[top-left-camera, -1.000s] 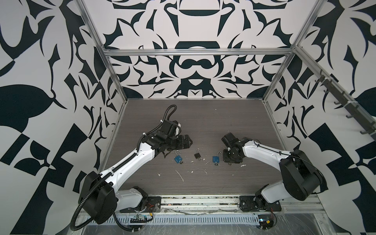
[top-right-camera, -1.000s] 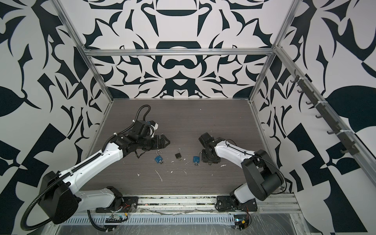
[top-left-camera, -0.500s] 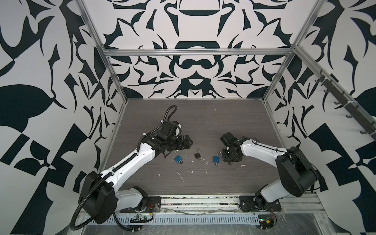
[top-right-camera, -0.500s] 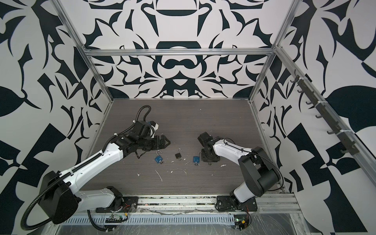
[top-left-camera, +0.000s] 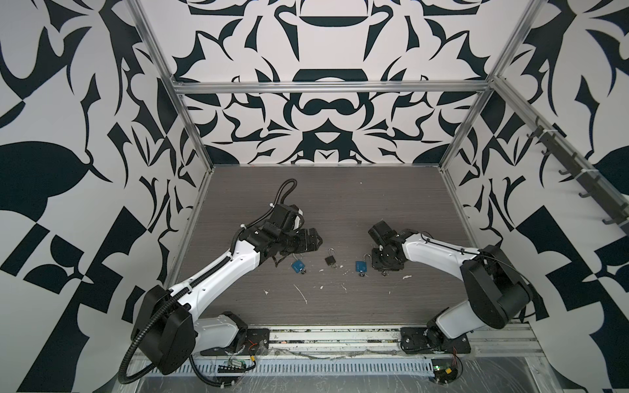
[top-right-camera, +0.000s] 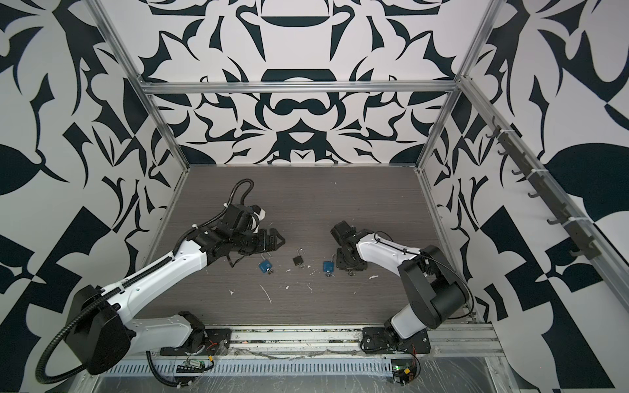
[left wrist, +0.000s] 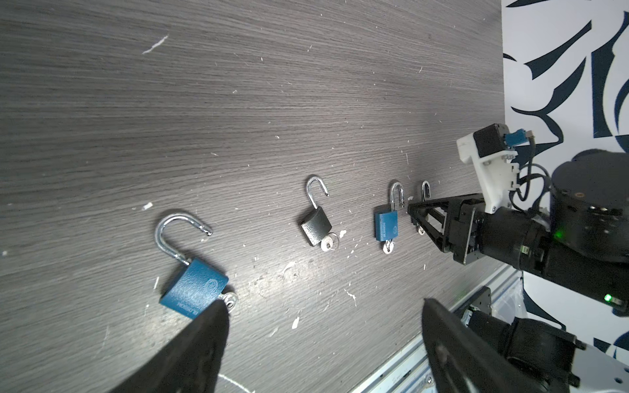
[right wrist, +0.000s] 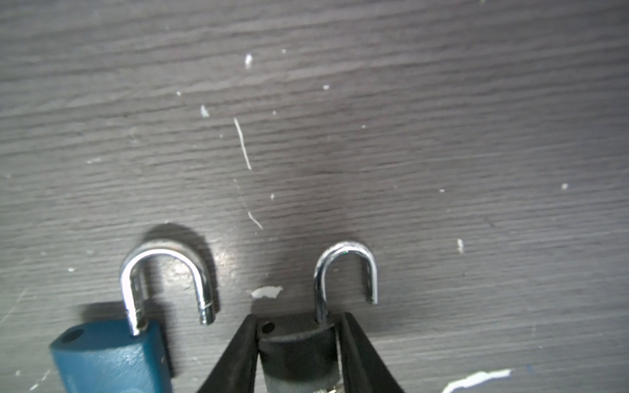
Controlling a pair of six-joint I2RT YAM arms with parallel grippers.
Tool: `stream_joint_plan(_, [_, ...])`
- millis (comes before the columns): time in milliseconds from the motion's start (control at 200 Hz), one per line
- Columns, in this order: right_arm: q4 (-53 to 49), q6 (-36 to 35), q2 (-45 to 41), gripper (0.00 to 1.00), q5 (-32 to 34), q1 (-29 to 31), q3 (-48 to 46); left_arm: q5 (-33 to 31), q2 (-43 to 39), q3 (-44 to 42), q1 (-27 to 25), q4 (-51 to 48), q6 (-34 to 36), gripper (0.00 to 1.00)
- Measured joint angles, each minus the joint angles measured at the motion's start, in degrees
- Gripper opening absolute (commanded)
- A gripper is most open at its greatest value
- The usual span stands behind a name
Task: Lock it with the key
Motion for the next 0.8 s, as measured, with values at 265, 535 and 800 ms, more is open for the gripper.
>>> stream_joint_plan(265, [0.81,-0.07,-2.16,0.42,0.74,0.02,-2.19,0.39,0.0,-1.64,-0.17,1.05,-0.68,0.91])
stream_joint_plan(535, [0.98,-0.55,-2.36,0.38,0.68,0.02,-2.43,0.81,0.0,-2.16,-0.31,1.7,-1.18,0.91])
stream_joint_plan(800, [1.09,-0.87,-2.36,0.27,0.44,0.02,-2.43,0.83,0.0,-3.26,-0.33,2.62,-1.4,0.9])
